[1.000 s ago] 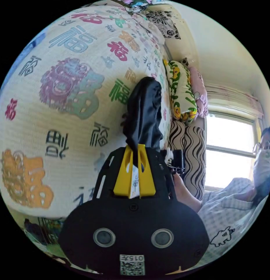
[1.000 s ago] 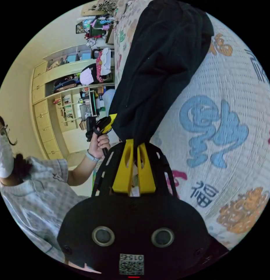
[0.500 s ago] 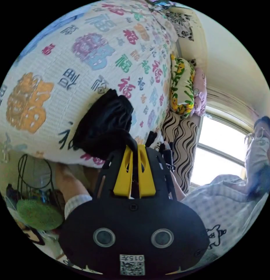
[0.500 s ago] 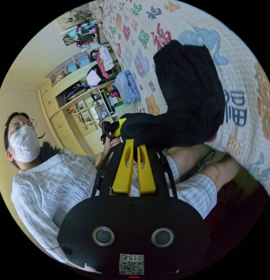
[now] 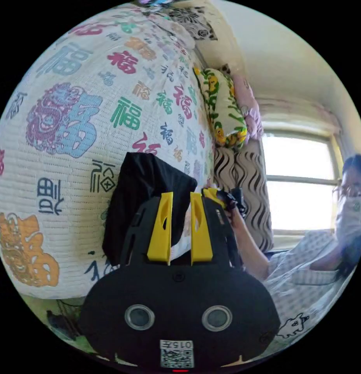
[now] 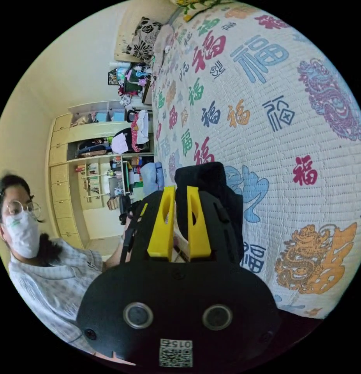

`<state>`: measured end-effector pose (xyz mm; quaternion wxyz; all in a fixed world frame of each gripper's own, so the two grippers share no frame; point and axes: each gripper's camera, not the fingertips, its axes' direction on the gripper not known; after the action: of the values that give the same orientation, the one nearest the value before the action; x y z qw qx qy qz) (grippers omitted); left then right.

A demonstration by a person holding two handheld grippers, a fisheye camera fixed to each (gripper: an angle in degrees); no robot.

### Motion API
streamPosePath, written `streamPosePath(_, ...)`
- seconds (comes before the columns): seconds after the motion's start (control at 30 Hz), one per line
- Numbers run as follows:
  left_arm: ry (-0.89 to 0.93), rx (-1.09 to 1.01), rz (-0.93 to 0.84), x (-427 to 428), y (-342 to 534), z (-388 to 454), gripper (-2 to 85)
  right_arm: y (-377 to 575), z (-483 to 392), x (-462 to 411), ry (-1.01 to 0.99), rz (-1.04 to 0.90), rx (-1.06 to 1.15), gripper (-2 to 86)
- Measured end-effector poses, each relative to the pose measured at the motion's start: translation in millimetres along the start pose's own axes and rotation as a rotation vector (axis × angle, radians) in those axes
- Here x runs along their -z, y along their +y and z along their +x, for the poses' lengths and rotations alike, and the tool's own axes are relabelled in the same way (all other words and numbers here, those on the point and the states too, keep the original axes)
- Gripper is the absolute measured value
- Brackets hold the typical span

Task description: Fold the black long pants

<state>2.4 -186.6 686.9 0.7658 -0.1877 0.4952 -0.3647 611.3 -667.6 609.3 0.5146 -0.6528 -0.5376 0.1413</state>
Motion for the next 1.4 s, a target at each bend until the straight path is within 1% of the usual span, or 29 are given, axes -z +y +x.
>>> streamPosePath(0.07,-0.217,-0.124,-0.077,-22,-1,7,7.4,11,-2,-18,0.086,-0.062,0.04,6.0)
streamPosePath(0.1,-0.253,-0.152,-0.097,-30,-2,7,7.3,15,2,-35,0.144,-0.116,0.05,5.7)
streamPosePath(0.13,-0.323,-0.201,-0.149,-48,-6,5,6.8,16,6,-43,0.169,-0.139,0.06,5.5)
streamPosePath(0.17,-0.415,-0.217,-0.203,-66,-9,-2,5.3,17,14,-58,0.25,-0.18,0.067,3.2)
streamPosePath(0.2,-0.453,-0.215,-0.225,-74,-10,-8,4.1,19,25,-69,0.324,-0.202,0.048,1.6)
streamPosePath(0.23,-0.505,-0.21,-0.24,-83,-11,-18,2.7,21,28,-72,0.336,-0.205,0.054,1.1)
streamPosePath(0.27,-0.505,-0.196,-0.227,-86,-11,-28,2.4,26,33,-74,0.367,-0.201,0.091,0.7)
streamPosePath(0.33,-0.422,-0.127,-0.205,-80,-13,-39,3.1,37,35,-70,0.353,-0.19,0.121,2.3)
streamPosePath(0.37,-0.363,-0.111,-0.179,-71,-12,-41,5.6,45,34,-62,0.313,-0.18,0.136,5.1)
streamPosePath(0.43,-0.29,-0.116,-0.135,-53,-9,-45,8.6,61,35,-47,0.259,-0.166,0.151,7.2)
streamPosePath(0.53,-0.302,-0.062,-0.123,-32,-3,-71,11.1,86,52,-28,0.27,-0.171,0.121,10.1)
streamPosePath(0.6,-0.25,-0.039,-0.147,-30,-3,-94,11.8,99,72,-29,0.197,-0.207,0.084,13.1)
streamPosePath(0.63,-0.177,-0.036,-0.187,-35,-5,-108,12.2,101,77,-32,0.176,-0.22,0.077,13.9)
streamPosePath(0.67,-0.146,-0.043,-0.233,-42,-8,-119,12.9,105,85,-39,0.156,-0.253,0.068,15.4)
streamPosePath(0.73,-0.138,-0.085,-0.285,-53,-14,-128,13.6,110,95,-52,0.133,-0.3,0.064,16.2)
streamPosePath(0.8,-0.117,-0.115,-0.327,-65,-19,-135,13.8,116,104,-63,0.115,-0.324,0.063,16.1)
streamPosePath(0.87,-0.029,-0.127,-0.382,-84,-26,-145,13.4,121,110,-67,0.109,-0.334,0.067,15.2)
streamPosePath(0.97,0.062,-0.129,-0.43,-105,-34,-156,11.9,133,129,-67,0.014,-0.319,0.036,13.3)
streamPosePath(1.0,0.082,-0.128,-0.44,-109,-36,-158,11.5,138,138,-68,-0.038,-0.312,0.016,12.2)
streamPosePath(1.07,0.149,-0.122,-0.486,-126,-41,-164,10.0,145,145,-73,-0.07,-0.317,0.025,10.0)
streamPosePath(1.17,0.187,-0.097,-0.519,-139,-43,-165,7.8,160,149,-79,-0.104,-0.319,0.049,6.2)
streamPosePath(1.2,0.184,-0.111,-0.514,-139,-43,-161,7.6,168,146,-79,-0.131,-0.306,0.058,5.9)
streamPosePath(1.27,0.164,-0.175,-0.485,-134,-41,-137,7.0,181,135,-72,-0.119,-0.266,0.077,5.7)
streamPosePath(1.33,0.183,-0.214,-0.46,-133,-39,-112,6.8,196,120,-56,-0.122,-0.23,0.117,5.6)
streamPosePath(1.4,0.209,-0.254,-0.45,-139,-38,-81,6.7,216,99,-21,-0.124,-0.177,0.157,5.6)
